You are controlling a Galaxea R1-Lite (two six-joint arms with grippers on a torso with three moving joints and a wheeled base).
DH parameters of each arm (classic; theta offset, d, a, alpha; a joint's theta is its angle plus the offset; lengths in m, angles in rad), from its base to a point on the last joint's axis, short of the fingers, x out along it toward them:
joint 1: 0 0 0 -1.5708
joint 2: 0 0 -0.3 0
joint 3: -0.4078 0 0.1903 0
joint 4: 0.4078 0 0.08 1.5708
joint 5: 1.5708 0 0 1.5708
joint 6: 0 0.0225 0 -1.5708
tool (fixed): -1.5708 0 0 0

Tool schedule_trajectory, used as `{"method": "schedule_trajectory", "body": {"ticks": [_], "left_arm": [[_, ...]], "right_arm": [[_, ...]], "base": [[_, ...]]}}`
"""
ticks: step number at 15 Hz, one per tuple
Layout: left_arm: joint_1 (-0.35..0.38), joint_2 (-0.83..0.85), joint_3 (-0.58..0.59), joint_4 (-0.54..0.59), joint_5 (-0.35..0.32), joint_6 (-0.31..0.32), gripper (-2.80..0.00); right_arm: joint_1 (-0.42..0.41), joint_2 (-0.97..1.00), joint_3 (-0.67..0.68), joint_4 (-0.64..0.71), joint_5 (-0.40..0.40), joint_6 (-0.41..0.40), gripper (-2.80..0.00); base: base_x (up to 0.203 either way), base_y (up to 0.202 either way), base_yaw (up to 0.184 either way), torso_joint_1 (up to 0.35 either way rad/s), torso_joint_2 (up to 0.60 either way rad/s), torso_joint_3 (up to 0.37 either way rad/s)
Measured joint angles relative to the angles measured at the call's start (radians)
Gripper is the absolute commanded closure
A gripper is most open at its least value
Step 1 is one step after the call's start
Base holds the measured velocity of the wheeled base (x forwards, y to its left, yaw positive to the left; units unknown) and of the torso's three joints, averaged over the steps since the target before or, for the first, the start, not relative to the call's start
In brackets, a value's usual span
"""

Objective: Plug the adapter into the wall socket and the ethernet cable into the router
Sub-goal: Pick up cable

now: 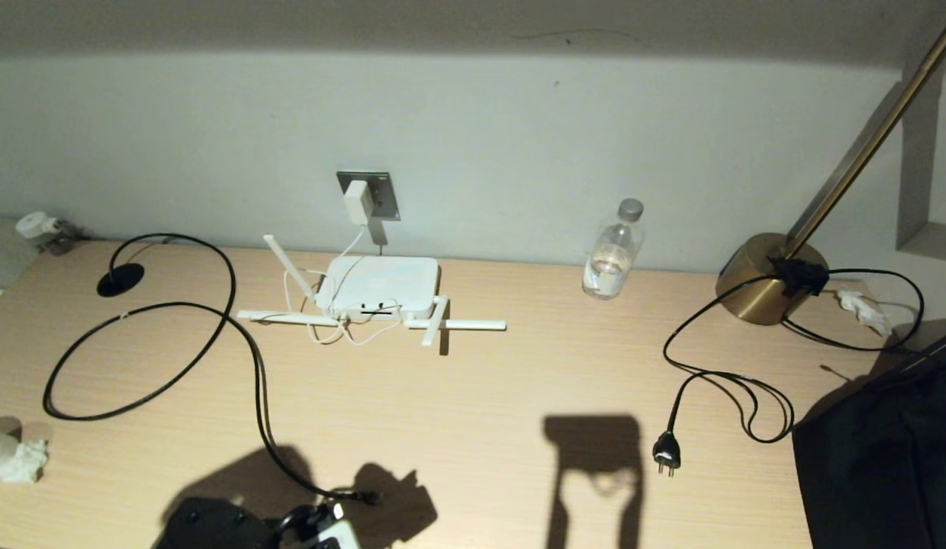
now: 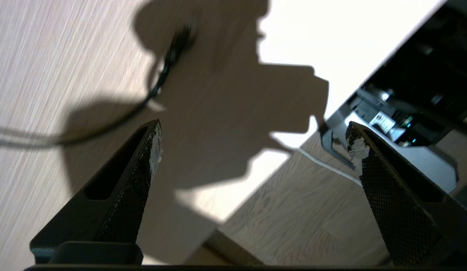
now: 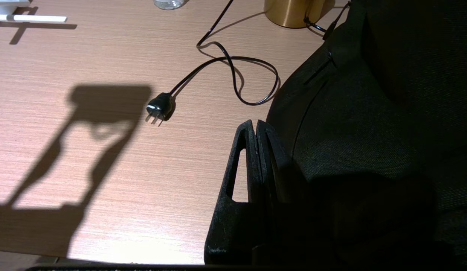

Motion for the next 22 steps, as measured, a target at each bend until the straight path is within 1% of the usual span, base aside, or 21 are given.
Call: {"method": "schedule_trajectory", "body": {"ticks": [2, 3, 4, 5, 6, 7, 8, 10, 11, 12, 15, 16, 19, 20, 22], "left_arm": [[0.006, 0.086, -0.032, -0.045, -0.025, 0.009, -2.80], [0.011, 0.126, -0.049, -0.051, -0.043, 0.029, -2.80], [0.020, 0.161, -0.073, -0.054, -0.067, 0.059, -2.80], [0.035, 0.189, -0.100, -0.056, -0.100, 0.102, -2.80], [0.061, 0.209, -0.126, -0.056, -0.137, 0.163, -2.80], [0.100, 0.222, -0.148, -0.056, -0.180, 0.233, 0.00], [0.151, 0.230, -0.167, -0.054, -0.232, 0.308, 0.00], [0.265, 0.233, -0.206, -0.053, -0.357, 0.483, 0.00], [0.298, 0.222, -0.219, -0.046, -0.406, 0.542, 0.00], [0.321, 0.200, -0.226, -0.030, -0.435, 0.579, 0.00], [0.383, 0.142, -0.227, 0.053, -0.445, 0.614, 0.00], [0.391, 0.133, -0.229, 0.057, -0.444, 0.625, 0.00], [0.404, 0.112, -0.222, 0.064, -0.444, 0.628, 0.00], [0.405, 0.111, -0.222, 0.077, -0.443, 0.629, -2.77], [0.407, 0.113, -0.222, 0.117, -0.443, 0.632, -2.80]], "right_arm": [[0.000, 0.000, 0.000, 0.000, 0.000, 0.000, 0.00], [0.000, 0.000, 0.000, 0.000, 0.000, 0.000, 0.00], [0.000, 0.000, 0.000, 0.000, 0.000, 0.000, 0.00], [0.000, 0.000, 0.000, 0.000, 0.000, 0.000, 0.00], [0.000, 0.000, 0.000, 0.000, 0.000, 0.000, 0.00], [0.000, 0.000, 0.000, 0.000, 0.000, 0.000, 0.00], [0.000, 0.000, 0.000, 0.000, 0.000, 0.000, 0.00], [0.000, 0.000, 0.000, 0.000, 0.000, 0.000, 0.00], [0.000, 0.000, 0.000, 0.000, 0.000, 0.000, 0.00], [0.000, 0.000, 0.000, 0.000, 0.000, 0.000, 0.00], [0.000, 0.000, 0.000, 0.000, 0.000, 0.000, 0.00], [0.000, 0.000, 0.000, 0.000, 0.000, 0.000, 0.00], [0.000, 0.000, 0.000, 0.000, 0.000, 0.000, 0.00], [0.000, 0.000, 0.000, 0.000, 0.000, 0.000, 0.00], [0.000, 0.000, 0.000, 0.000, 0.000, 0.000, 0.00]], "base": [[0.000, 0.000, 0.000, 0.000, 0.00, 0.000], [0.000, 0.000, 0.000, 0.000, 0.00, 0.000], [0.000, 0.000, 0.000, 0.000, 0.00, 0.000], [0.000, 0.000, 0.000, 0.000, 0.00, 0.000], [0.000, 0.000, 0.000, 0.000, 0.00, 0.000], [0.000, 0.000, 0.000, 0.000, 0.00, 0.000], [0.000, 0.000, 0.000, 0.000, 0.00, 0.000], [0.000, 0.000, 0.000, 0.000, 0.00, 0.000], [0.000, 0.000, 0.000, 0.000, 0.00, 0.000], [0.000, 0.000, 0.000, 0.000, 0.00, 0.000], [0.000, 0.000, 0.000, 0.000, 0.00, 0.000], [0.000, 0.000, 0.000, 0.000, 0.00, 0.000], [0.000, 0.000, 0.000, 0.000, 0.00, 0.000], [0.000, 0.000, 0.000, 0.000, 0.00, 0.000], [0.000, 0.000, 0.000, 0.000, 0.00, 0.000]]}}
